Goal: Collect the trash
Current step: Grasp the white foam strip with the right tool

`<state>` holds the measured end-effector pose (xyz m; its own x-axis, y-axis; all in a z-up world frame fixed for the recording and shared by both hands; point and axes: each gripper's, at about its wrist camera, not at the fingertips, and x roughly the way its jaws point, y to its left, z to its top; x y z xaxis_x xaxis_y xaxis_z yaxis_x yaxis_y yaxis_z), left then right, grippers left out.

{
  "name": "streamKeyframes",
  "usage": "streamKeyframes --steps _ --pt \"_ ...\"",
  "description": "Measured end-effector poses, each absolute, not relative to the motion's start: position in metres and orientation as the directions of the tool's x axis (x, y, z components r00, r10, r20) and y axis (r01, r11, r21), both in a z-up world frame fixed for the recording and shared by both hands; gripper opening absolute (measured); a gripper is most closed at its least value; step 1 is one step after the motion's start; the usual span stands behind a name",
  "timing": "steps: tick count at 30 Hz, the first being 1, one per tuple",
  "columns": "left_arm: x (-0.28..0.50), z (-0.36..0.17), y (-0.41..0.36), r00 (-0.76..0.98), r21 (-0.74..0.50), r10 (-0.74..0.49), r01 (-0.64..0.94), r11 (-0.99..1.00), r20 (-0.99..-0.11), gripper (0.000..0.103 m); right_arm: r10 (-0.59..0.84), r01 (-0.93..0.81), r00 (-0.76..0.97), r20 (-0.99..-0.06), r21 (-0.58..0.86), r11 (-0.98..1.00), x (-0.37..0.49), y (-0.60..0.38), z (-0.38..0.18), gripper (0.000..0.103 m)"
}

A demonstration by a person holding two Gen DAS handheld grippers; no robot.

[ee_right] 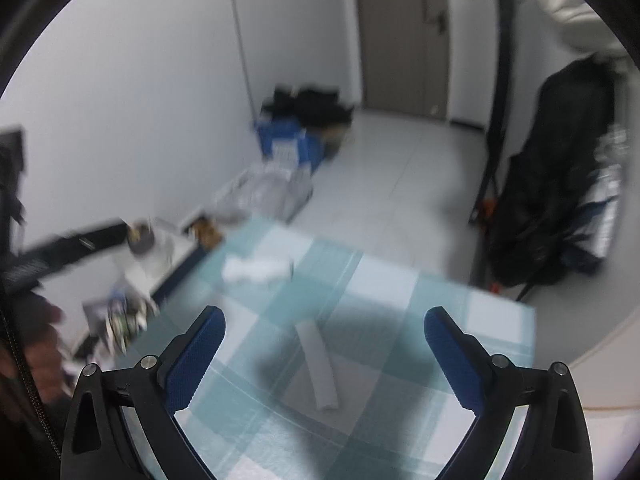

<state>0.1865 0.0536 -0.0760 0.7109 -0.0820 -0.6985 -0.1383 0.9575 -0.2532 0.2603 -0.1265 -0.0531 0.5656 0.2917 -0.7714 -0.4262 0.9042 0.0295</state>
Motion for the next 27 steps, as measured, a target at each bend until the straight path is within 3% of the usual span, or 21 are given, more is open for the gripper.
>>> streamKeyframes --steps 5,9,14,16,20,24,27 --pt "0.194 -0.088 0.069 0.669 -0.255 -0.078 -0.171 0.952 -0.739 0.102 0.257 -0.481 0.469 -0.845 -0.001 0.877 0.282 -0.106 -0.100 0.091" --pt "0.197 -0.094 0.074 0.654 -0.241 -0.065 -0.184 0.953 -0.753 0.102 0.244 -0.507 0.413 -0.877 0.002 0.862 0.288 -0.100 -0.119 0.077" --pt "0.199 -0.099 0.075 0.638 -0.243 -0.071 -0.187 0.952 -0.766 0.102 0.233 -0.532 0.403 -0.885 -0.019 0.847 0.290 -0.093 -0.128 0.072" --pt "0.200 -0.098 0.074 0.635 -0.239 -0.070 -0.185 0.953 -0.769 0.102 0.228 -0.535 0.395 -0.890 -0.021 0.845 0.294 -0.093 -0.129 0.054" --pt "0.200 -0.097 0.072 0.643 -0.220 -0.058 -0.176 0.960 -0.764 0.102 0.228 -0.543 0.379 -0.897 -0.017 0.839 0.299 -0.091 -0.133 0.043" --pt "0.199 -0.098 0.070 0.645 -0.199 -0.044 -0.169 0.965 -0.763 0.102 0.235 -0.550 0.366 -0.900 -0.006 0.835 0.297 -0.092 -0.134 0.020" --pt "0.200 -0.099 0.069 0.643 -0.195 -0.047 -0.162 0.967 -0.765 0.102 0.240 -0.544 0.363 -0.901 0.004 0.839 0.298 -0.094 -0.132 0.016"
